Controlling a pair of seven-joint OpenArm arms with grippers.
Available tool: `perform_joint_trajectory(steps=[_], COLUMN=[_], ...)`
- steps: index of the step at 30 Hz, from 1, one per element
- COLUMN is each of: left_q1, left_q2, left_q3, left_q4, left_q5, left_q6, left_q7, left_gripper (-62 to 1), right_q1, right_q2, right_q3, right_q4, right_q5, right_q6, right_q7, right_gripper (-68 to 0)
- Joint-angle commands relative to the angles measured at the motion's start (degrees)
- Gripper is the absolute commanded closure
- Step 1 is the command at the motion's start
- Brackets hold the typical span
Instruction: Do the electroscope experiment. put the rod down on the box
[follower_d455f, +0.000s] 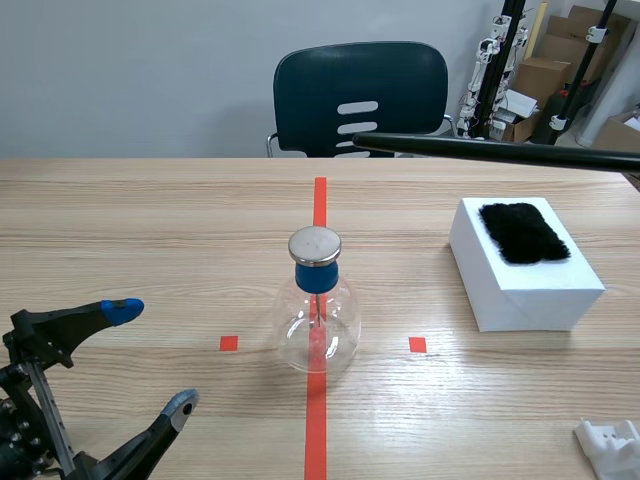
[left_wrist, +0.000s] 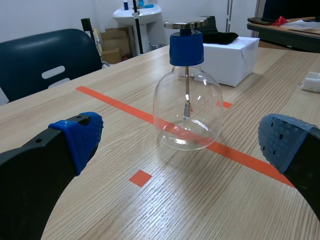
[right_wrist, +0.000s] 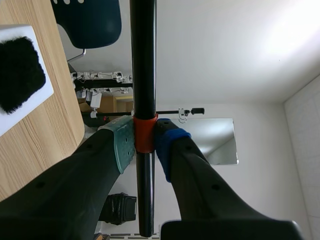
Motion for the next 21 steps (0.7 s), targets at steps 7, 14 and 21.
perform_joint_trajectory(steps=[7,14,21], left_q1=[-0.15,-0.15,-0.15], left_q2=[0.24,0.24,0.24], left_q3=[-0.07,-0.07,-0.07], left_q4=[0.61,0.61,0.61], left_q5=[-0.39,-0.39,-0.42], left_q6=[-0.07,-0.07,-0.07], left_q7=[-0.83,-0.83,-1.25], left_gripper=[-62.3,-62.3,-62.3], right_q1=[0.09,0.09,0.09], right_q2=[0.00,0.00,0.00], right_q3=[0.35,0.35,0.35], right_q4=[0.31,0.31,0.31], right_q5=[0.59,0.59,0.59], right_q6=[-0.81,-0.81,-0.81], right_q7=[-0.24,-0.22,-0.24], right_gripper=[-0.4,-0.4,-0.4])
